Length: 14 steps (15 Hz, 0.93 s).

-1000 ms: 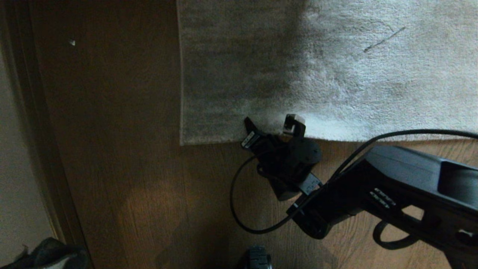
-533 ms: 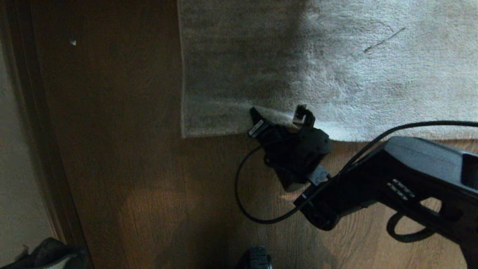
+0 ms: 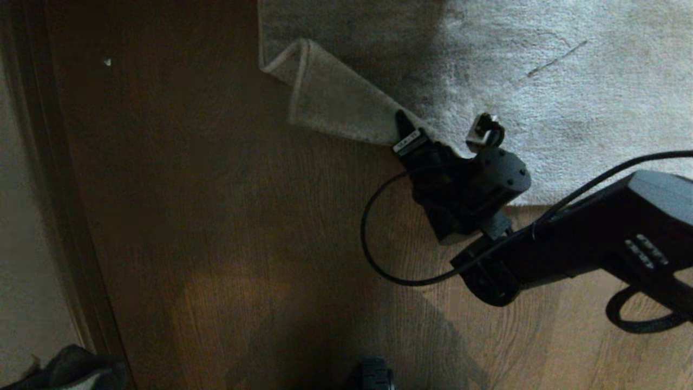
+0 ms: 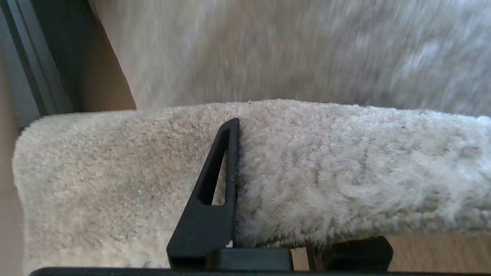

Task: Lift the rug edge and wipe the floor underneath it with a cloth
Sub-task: Lift up the carpet

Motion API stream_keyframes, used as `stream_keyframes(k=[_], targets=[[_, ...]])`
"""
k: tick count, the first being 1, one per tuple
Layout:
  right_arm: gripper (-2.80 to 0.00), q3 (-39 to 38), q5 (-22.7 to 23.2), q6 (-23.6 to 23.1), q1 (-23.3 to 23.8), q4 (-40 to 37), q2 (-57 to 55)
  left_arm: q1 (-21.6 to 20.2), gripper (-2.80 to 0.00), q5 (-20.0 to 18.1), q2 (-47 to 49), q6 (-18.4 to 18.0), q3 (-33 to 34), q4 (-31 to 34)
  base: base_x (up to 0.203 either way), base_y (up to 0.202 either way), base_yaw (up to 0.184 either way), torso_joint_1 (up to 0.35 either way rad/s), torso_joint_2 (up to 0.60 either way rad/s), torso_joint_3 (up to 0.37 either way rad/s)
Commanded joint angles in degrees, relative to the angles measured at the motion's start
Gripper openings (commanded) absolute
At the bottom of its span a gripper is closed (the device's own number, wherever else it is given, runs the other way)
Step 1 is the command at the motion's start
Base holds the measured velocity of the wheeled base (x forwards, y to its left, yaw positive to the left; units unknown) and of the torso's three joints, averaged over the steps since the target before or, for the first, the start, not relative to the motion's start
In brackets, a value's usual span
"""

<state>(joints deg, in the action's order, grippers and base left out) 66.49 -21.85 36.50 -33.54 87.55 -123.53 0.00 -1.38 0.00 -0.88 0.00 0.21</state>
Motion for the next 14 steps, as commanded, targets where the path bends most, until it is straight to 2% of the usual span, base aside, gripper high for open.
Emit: stream_keyframes(k=[1,14], targets=[[-2.80,0.13,-0.30,0.76,0.40,2.40,1.29,0.00,-2.80,-0.03,0.00,0.00,0.00,0.00,0.000,0.000,0.000,0.000,0.00,0.000],[-2.80,-0.62,0.22,1.64,-1.12,2.40,10.43,0.00,-2.80,-0.03,0.00,-0.09,0.00,-0.03,0.000,0.000,0.000,0.000,0.00,0.000]])
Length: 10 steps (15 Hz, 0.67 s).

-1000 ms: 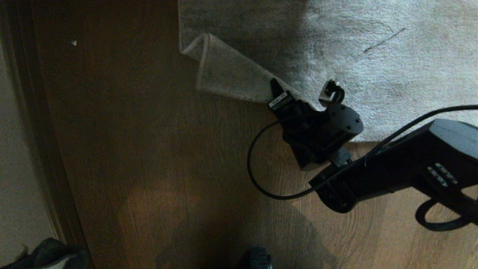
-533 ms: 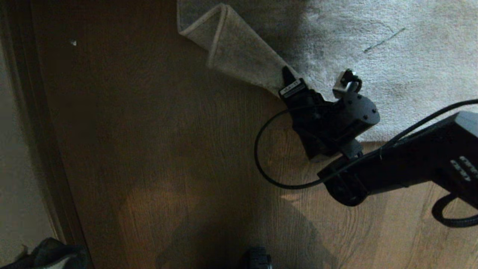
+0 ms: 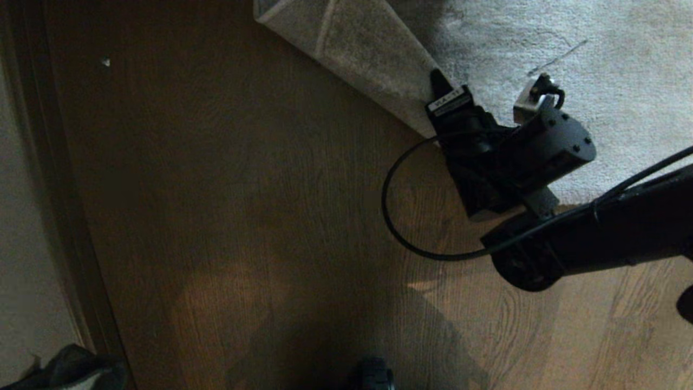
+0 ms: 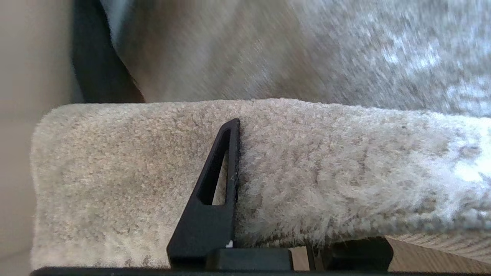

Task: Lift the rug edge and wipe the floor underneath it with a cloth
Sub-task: Lift up the carpet

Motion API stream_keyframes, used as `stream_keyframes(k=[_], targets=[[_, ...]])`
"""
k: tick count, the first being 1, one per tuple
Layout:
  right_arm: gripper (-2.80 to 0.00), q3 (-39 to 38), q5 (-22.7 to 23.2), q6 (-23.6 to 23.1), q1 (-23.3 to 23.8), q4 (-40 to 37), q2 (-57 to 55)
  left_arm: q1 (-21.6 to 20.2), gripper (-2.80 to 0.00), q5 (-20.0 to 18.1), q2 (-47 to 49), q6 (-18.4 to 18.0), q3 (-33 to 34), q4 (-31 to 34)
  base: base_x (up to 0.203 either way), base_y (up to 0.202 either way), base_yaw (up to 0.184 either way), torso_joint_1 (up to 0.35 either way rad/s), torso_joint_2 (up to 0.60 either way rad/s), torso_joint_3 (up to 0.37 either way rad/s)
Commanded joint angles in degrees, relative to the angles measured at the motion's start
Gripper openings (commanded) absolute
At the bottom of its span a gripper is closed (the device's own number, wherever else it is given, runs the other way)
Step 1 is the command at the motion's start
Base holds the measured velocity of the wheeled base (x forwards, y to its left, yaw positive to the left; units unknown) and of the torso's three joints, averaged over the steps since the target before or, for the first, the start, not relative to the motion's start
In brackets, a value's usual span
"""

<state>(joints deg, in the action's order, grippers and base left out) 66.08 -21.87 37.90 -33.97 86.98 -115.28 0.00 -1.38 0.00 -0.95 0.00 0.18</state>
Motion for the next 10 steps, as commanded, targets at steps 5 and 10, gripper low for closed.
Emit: stream_keyframes(k=[5,10], targets=[[-2.80,-1.98,0.49,0.24,-5.08,2.97,4.86,0.00,-2.80,-0.03,0.00,-0.01,0.00,-0.01,0.000,0.000,0.000,0.000,0.00,0.000],[-2.80,-1.75,5.13,0.24,-8.36,2.97,6.56,0.00,-2.80,-0.03,0.00,-0.01,0.00,-0.01,0.000,0.000,0.000,0.000,0.00,0.000]])
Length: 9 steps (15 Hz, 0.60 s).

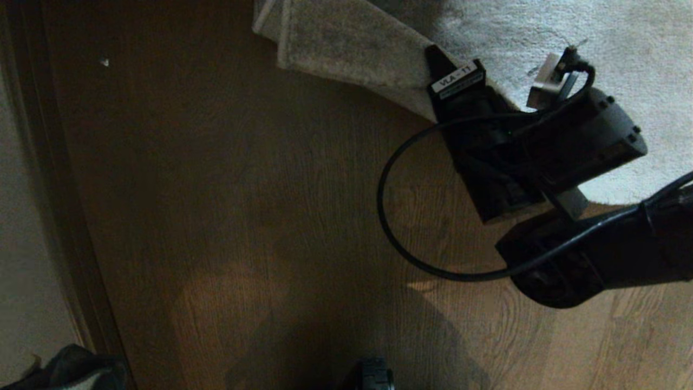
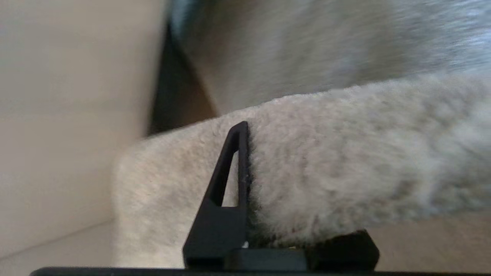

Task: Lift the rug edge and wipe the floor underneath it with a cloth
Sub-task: Lift up the carpet

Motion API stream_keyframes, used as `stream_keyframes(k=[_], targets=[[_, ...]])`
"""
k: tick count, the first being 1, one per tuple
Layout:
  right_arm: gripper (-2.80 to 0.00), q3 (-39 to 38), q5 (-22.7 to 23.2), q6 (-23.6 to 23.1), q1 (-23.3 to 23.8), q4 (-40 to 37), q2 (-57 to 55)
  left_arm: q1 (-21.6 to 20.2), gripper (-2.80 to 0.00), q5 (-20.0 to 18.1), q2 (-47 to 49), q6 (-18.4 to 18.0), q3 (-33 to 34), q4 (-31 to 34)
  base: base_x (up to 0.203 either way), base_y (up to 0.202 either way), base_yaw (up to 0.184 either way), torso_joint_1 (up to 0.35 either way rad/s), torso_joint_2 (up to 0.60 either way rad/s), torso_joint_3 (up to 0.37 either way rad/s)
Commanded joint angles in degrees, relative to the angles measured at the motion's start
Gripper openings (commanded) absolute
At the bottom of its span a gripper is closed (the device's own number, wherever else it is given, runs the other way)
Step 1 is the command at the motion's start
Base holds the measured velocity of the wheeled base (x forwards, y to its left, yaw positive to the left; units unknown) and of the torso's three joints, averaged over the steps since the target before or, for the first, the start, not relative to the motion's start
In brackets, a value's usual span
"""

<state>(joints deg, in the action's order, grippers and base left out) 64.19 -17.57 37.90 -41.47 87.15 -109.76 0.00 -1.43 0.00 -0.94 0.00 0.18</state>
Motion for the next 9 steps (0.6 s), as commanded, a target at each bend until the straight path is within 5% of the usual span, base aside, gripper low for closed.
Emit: stream_keyframes(k=[1,9], targets=[[-2.80,0.14,1.32,0.26,-1.07,2.80,1.33,0.00,-2.80,0.02,0.00,-0.03,0.00,-0.01,0.000,0.000,0.000,0.000,0.00,0.000],[-2.80,0.23,1.57,0.42,-1.16,2.80,3.41,0.00,-2.80,0.02,0.00,-0.09,0.00,-0.01,0.000,0.000,0.000,0.000,0.00,0.000]])
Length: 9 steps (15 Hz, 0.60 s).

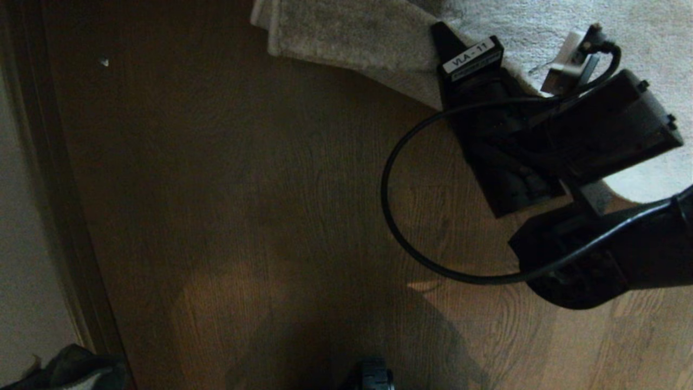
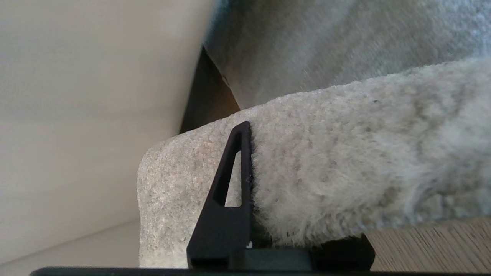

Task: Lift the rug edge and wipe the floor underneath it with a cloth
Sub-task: Lift up the carpet

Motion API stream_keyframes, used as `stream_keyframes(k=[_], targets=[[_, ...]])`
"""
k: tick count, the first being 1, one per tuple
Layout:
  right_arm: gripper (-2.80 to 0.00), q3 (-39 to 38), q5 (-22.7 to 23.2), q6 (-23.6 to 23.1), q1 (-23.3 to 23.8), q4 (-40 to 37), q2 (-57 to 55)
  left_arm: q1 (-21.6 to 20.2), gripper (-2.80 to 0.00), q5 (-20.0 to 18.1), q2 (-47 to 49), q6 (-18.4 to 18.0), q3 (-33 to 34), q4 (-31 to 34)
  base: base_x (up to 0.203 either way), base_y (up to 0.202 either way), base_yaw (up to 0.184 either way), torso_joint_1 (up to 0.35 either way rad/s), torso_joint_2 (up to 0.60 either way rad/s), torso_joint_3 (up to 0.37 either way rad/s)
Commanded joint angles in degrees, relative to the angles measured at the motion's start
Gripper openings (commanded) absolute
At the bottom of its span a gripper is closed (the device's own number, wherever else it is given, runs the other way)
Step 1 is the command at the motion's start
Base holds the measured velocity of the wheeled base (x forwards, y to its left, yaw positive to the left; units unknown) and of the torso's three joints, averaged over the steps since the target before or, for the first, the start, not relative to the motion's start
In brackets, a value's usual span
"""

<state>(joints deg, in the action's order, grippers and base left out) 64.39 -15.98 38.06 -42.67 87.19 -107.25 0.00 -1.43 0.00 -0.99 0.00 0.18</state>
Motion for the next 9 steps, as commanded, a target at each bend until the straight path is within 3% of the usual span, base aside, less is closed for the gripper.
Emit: stream_keyframes(k=[1,9], targets=[[-2.80,0.12,-0.03,0.26,0.04,2.77,1.15,0.00,-2.80,0.02,0.00,0.02,0.00,-0.01,0.000,0.000,0.000,0.000,0.00,0.000],[-2.80,0.17,-0.11,0.26,3.22,2.77,3.67,0.00,-2.80,0.02,0.00,-0.24,0.00,-0.01,0.000,0.000,0.000,0.000,0.00,0.000]])
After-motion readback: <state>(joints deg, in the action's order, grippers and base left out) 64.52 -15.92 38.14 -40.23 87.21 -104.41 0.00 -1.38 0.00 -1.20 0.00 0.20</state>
